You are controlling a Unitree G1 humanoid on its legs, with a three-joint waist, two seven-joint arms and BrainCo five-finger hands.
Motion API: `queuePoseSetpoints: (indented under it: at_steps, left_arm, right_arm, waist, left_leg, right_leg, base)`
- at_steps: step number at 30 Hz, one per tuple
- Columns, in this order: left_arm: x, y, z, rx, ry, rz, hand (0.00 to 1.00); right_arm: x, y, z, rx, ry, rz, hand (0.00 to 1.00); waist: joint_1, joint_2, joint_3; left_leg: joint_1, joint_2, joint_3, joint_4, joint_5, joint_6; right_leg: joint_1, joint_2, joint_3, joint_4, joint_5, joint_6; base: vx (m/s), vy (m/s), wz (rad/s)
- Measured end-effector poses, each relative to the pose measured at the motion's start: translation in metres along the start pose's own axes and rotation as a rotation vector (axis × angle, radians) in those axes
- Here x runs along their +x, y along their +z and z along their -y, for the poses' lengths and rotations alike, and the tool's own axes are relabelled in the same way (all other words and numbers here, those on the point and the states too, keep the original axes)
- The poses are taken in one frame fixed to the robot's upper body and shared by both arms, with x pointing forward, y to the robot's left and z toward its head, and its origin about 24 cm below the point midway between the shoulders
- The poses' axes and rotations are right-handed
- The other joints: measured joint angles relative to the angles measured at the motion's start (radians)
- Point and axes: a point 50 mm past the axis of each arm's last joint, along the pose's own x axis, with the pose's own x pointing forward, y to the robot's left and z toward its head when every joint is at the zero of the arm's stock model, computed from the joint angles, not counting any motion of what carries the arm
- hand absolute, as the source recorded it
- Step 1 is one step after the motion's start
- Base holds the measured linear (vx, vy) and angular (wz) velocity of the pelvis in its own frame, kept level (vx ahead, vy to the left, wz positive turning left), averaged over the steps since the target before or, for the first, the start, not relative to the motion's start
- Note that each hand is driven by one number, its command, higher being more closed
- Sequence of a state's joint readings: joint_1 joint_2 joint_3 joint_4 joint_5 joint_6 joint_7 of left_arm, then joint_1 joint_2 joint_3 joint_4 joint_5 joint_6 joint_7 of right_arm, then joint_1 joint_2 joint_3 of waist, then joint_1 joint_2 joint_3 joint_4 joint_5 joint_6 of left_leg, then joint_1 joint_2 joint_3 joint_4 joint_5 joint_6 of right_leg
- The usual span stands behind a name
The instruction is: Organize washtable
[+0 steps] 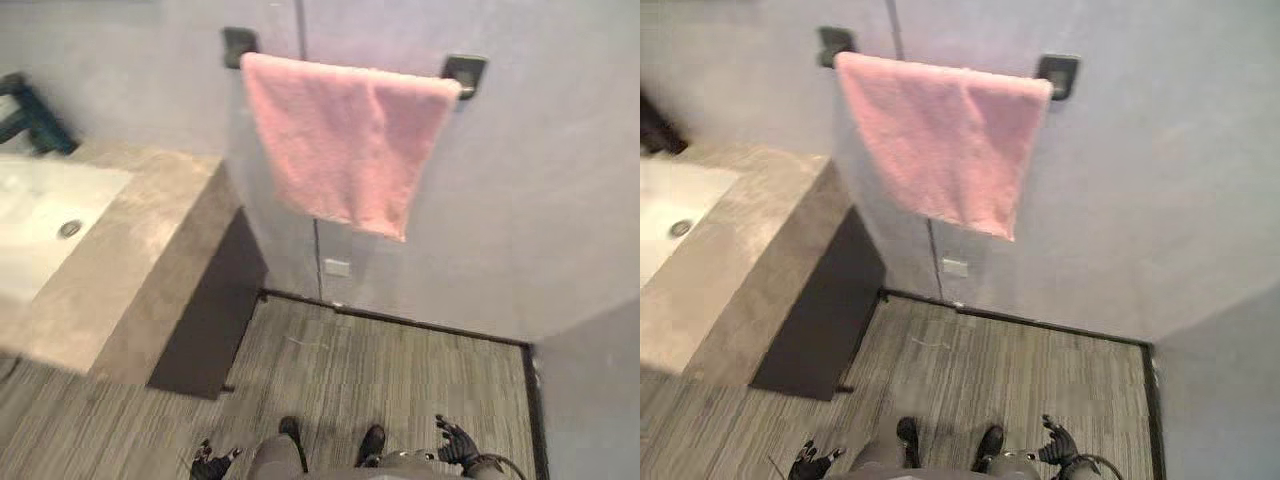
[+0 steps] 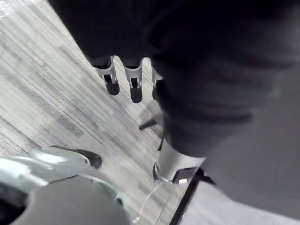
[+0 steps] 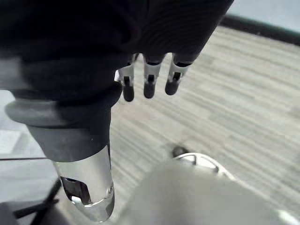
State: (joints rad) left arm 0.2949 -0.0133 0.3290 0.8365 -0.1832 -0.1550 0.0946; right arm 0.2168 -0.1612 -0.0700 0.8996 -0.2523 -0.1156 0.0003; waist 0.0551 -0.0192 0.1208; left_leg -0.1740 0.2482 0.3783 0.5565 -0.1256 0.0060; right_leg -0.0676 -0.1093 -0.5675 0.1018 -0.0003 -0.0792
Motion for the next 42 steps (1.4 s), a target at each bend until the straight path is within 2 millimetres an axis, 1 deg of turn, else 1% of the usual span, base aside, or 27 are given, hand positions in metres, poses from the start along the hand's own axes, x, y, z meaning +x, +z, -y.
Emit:
queuePoseSetpoints:
  at_steps: [3, 5, 6, 7, 8, 10, 11, 13, 16, 17, 19, 20, 21, 22, 24, 26, 27, 29, 30, 31, 32, 33, 34, 36, 39, 40, 42]
  left_arm:
    - [-0.001, -0.006, 0.004, -0.006, -0.010, -0.027, 0.00]
    - [-0.002, -0.010, 0.005, 0.005, -0.014, -0.052, 0.00]
    - [-0.003, -0.012, 0.006, 0.014, -0.018, -0.060, 0.00]
    - [-0.003, -0.012, 0.008, 0.020, -0.023, -0.063, 0.00]
    - [-0.001, -0.009, 0.011, 0.035, -0.039, -0.055, 0.00]
    - [0.004, 0.003, 0.013, 0.094, -0.067, -0.024, 0.00]
    - [0.005, 0.005, 0.017, 0.116, -0.092, -0.017, 0.00]
    - [0.005, 0.009, 0.016, 0.167, -0.111, 0.000, 0.00]
    - [0.006, 0.015, 0.021, 0.217, -0.136, 0.034, 0.00]
    - [0.006, 0.017, 0.020, 0.221, -0.129, 0.046, 0.00]
    - [0.006, 0.017, 0.016, 0.188, -0.099, 0.048, 0.00]
    - [0.006, 0.018, 0.013, 0.177, -0.084, 0.047, 0.00]
    - [0.007, 0.018, 0.005, 0.147, -0.048, 0.049, 0.00]
    - [0.007, 0.018, 0.004, 0.138, -0.038, 0.048, 0.00]
    - [0.005, 0.012, 0.007, 0.085, -0.013, 0.027, 0.00]
    - [0.004, 0.010, 0.009, 0.065, -0.004, 0.025, 0.00]
    - [0.003, 0.009, 0.011, 0.059, 0.004, 0.023, 0.00]
    - [0.003, 0.011, 0.015, 0.050, -0.003, 0.033, 0.00]
    - [0.003, 0.013, 0.015, 0.050, -0.002, 0.040, 0.00]
    - [0.003, 0.016, 0.016, 0.036, 0.002, 0.058, 0.00]
    - [0.004, 0.019, 0.024, 0.004, 0.010, 0.065, 0.00]
    - [0.006, 0.028, 0.012, -0.005, 0.046, 0.095, 0.00]
    - [0.009, 0.030, 0.016, -0.007, 0.044, 0.086, 0.00]
    - [0.010, 0.031, 0.016, -0.031, 0.047, 0.086, 0.00]
    - [0.010, 0.018, 0.014, -0.028, 0.055, 0.028, 0.00]
    - [0.009, 0.012, 0.014, -0.029, 0.055, 0.001, 0.00]
    - [0.010, 0.011, 0.011, -0.003, 0.057, -0.015, 0.00]
  right_arm:
    - [-0.003, -0.016, 0.010, 0.087, -0.072, -0.071, 0.00]
    - [-0.004, -0.023, 0.011, 0.148, -0.095, -0.104, 0.00]
    - [-0.004, -0.024, 0.012, 0.172, -0.105, -0.108, 0.00]
    - [-0.003, -0.021, 0.013, 0.182, -0.113, -0.103, 0.00]
    - [-0.001, -0.020, 0.009, 0.227, -0.112, -0.112, 0.00]
    - [-0.001, -0.022, 0.007, 0.249, -0.108, -0.136, 0.00]
    - [0.001, -0.020, 0.003, 0.273, -0.103, -0.145, 0.00]
    - [0.002, -0.015, -0.002, 0.297, -0.099, -0.128, 0.00]
    - [0.000, -0.012, -0.001, 0.336, -0.111, -0.103, 0.00]
    - [-0.001, -0.011, 0.000, 0.354, -0.120, -0.090, 0.00]
    - [-0.003, -0.010, -0.003, 0.386, -0.121, -0.070, 0.00]
    - [-0.004, -0.010, -0.007, 0.400, -0.115, -0.066, 0.00]
    - [-0.009, -0.016, -0.018, 0.433, -0.097, -0.079, 0.00]
    - [-0.010, -0.017, -0.021, 0.442, -0.091, -0.082, 0.00]
    - [-0.010, -0.018, -0.018, 0.434, -0.094, -0.073, 0.00]
    - [-0.011, -0.019, -0.013, 0.430, -0.106, -0.070, 0.00]
    - [-0.012, -0.023, -0.013, 0.427, -0.112, -0.080, 0.00]
    - [-0.010, -0.021, -0.011, 0.418, -0.111, -0.082, 0.00]
    - [-0.010, -0.021, -0.013, 0.417, -0.110, -0.089, 0.00]
    - [-0.009, -0.019, -0.012, 0.401, -0.119, -0.083, 0.00]
    - [-0.007, -0.011, 0.002, 0.399, -0.164, -0.043, 0.00]
    - [-0.007, -0.009, -0.008, 0.417, -0.152, -0.042, 0.00]
    - [-0.006, -0.007, -0.007, 0.418, -0.157, -0.036, 0.00]
    - [-0.006, -0.007, -0.008, 0.436, -0.162, -0.037, 0.00]
    - [-0.007, -0.024, -0.008, 0.436, -0.164, -0.114, 0.00]
    - [-0.007, -0.030, -0.004, 0.433, -0.170, -0.147, 0.00]
    - [-0.003, -0.026, -0.008, 0.457, -0.156, -0.161, 0.00]
  waist:
    - [-0.015, 0.031, -0.005]
    - [-0.029, 0.042, -0.012]
    - [-0.038, 0.056, -0.019]
    - [-0.042, 0.070, -0.027]
    - [-0.058, 0.062, -0.028]
    - [-0.067, 0.060, -0.020]
    - [-0.046, 0.039, -0.012]
    - [-0.041, 0.022, -0.008]
    - [-0.049, 0.015, 0.005]
    - [-0.047, 0.035, 0.008]
    - [-0.043, 0.024, 0.027]
    - [-0.042, 0.011, 0.028]
    - [-0.042, -0.023, 0.021]
    - [-0.041, -0.030, 0.020]
    - [-0.029, -0.012, 0.014]
    - [-0.012, -0.005, 0.012]
    - [-0.015, 0.005, 0.000]
    - [-0.003, 0.008, -0.005]
    - [-0.007, 0.006, -0.012]
    - [-0.015, 0.007, -0.017]
    - [-0.005, 0.035, 0.023]
    - [-0.012, -0.027, 0.020]
    - [-0.011, -0.017, 0.023]
    - [0.007, -0.032, 0.021]
    - [-0.020, -0.006, -0.004]
    - [-0.023, 0.017, -0.012]
    - [-0.054, 0.012, -0.017]
  left_leg:
    - [0.117, 0.086, -0.005, 0.115, -0.022, -0.035]
    - [0.178, 0.110, -0.057, 0.075, 0.001, -0.070]
    - [0.212, 0.119, -0.087, -0.025, 0.056, -0.134]
    - [0.226, 0.109, -0.104, -0.098, 0.027, -0.196]
    - [0.238, 0.064, -0.099, -0.229, -0.024, -0.219]
    - [0.270, 0.018, -0.088, -0.376, -0.082, -0.217]
    - [0.288, -0.020, -0.080, -0.406, -0.089, -0.200]
    - [0.290, -0.072, -0.083, -0.408, -0.084, -0.199]
    - [0.265, -0.109, -0.121, -0.367, -0.103, -0.142]
    - [0.245, -0.103, -0.130, -0.347, -0.105, -0.129]
    - [0.218, -0.089, -0.168, -0.325, -0.102, -0.130]
    - [0.211, -0.090, -0.186, -0.321, -0.099, -0.134]
    - [0.170, -0.101, -0.242, -0.290, -0.100, -0.138]
    - [0.153, -0.107, -0.263, -0.282, -0.100, -0.139]
    - [0.126, -0.097, -0.328, -0.302, -0.071, -0.154]
    - [0.107, -0.099, -0.352, -0.349, -0.027, -0.132]
    - [0.072, -0.105, -0.373, -0.354, 0.004, -0.100]
    - [0.016, -0.106, -0.360, -0.387, 0.099, -0.129]
    - [-0.003, -0.110, -0.338, -0.404, 0.134, -0.119]
    - [-0.023, -0.108, -0.229, -0.436, 0.199, -0.048]
    - [-0.032, -0.045, 0.031, -0.381, 0.201, 0.021]
    - [-0.034, -0.026, 0.073, -0.284, 0.084, 0.026]
    - [-0.052, 0.017, 0.082, -0.211, 0.040, 0.015]
    - [-0.049, 0.079, 0.087, -0.061, 0.000, 0.016]
    - [-0.003, 0.120, 0.043, -0.093, 0.014, -0.002]
    - [0.035, 0.105, -0.009, -0.198, 0.054, -0.091]
    - [0.035, 0.041, -0.031, -0.266, 0.043, -0.107]
  right_leg:
    - [0.013, -0.043, -0.083, 0.014, -0.001, 0.013]
    - [-0.002, -0.068, -0.120, 0.023, 0.007, 0.032]
    - [-0.032, -0.071, -0.129, 0.033, 0.014, 0.041]
    - [-0.055, -0.076, -0.125, 0.046, 0.016, 0.041]
    - [-0.104, -0.090, -0.100, 0.060, 0.031, 0.059]
    - [-0.126, -0.124, -0.088, 0.054, 0.101, 0.079]
    - [-0.125, -0.154, -0.079, 0.051, 0.130, 0.086]
    - [-0.114, -0.206, -0.051, 0.041, 0.169, 0.105]
    - [-0.116, -0.213, 0.109, 0.036, 0.215, 0.106]
    - [-0.132, -0.197, 0.226, 0.048, 0.226, 0.119]
    - [-0.182, -0.132, 0.402, 0.324, -0.036, 0.213]
    - [-0.181, -0.108, 0.439, 0.385, -0.113, 0.218]
    - [-0.162, -0.057, 0.530, 0.435, -0.258, 0.214]
    - [-0.155, -0.051, 0.557, 0.426, -0.291, 0.211]
    - [-0.156, -0.035, 0.520, 0.429, -0.318, 0.184]
    - [-0.151, -0.041, 0.475, 0.410, -0.331, 0.167]
    - [-0.137, -0.056, 0.411, 0.380, -0.313, 0.159]
    - [-0.109, -0.074, 0.298, 0.339, -0.289, 0.143]
    - [-0.105, -0.082, 0.270, 0.329, -0.279, 0.135]
    - [-0.104, -0.106, 0.202, 0.328, -0.241, 0.108]
    - [-0.197, -0.100, 0.194, 0.516, -0.258, 0.074]
    - [-0.155, -0.128, 0.199, 0.299, -0.161, 0.119]
    - [-0.143, -0.128, 0.151, 0.316, -0.165, 0.109]
    - [-0.088, -0.161, 0.089, 0.276, -0.155, 0.126]
    - [-0.042, -0.209, 0.037, 0.204, -0.110, 0.174]
    - [-0.045, -0.215, 0.033, 0.183, -0.082, 0.202]
    - [-0.043, -0.228, 0.034, 0.135, -0.047, 0.221]
  base:
    - [-0.14, 0.142, 0.98]
    - [-0.22, 0.293, 0.95]
    - [-0.17, 0.257, 0.68]
    - [-0.24, 0.353, 0.92]
    - [-0.21, 0.286, 0.94]
    - [-0.27, 0.381, 0.99]
    - [-0.30, 0.392, 0.43]
    - [-0.24, 0.226, 0.11]
    - [-0.20, 0.112, 0.33]
    - [-0.18, 0.064, 0.29]
    - [-0.12, -0.036, 0.42]
    - [-0.06, -0.206, 0.87]
    - [-0.04, -0.236, 0.91]
    - [-0.04, -0.253, 1.00]
    - [-0.05, -0.205, 0.86]
    - [-0.03, -0.182, 1.04]
    - [0.03, -0.100, 1.28]
    - [0.06, -0.111, 1.55]
    - [0.09, -0.053, 1.83]
    - [0.01, 0.022, 2.46]
    - [0.02, 0.008, 2.88]
    - [-0.01, -0.024, 2.33]
    - [0.06, -0.075, 1.35]
    - [0.03, 0.065, 0.80]
    - [0.00, 0.263, 0.77]
    - [0.01, 0.411, 0.57]
    - [-0.03, 0.390, 0.62]
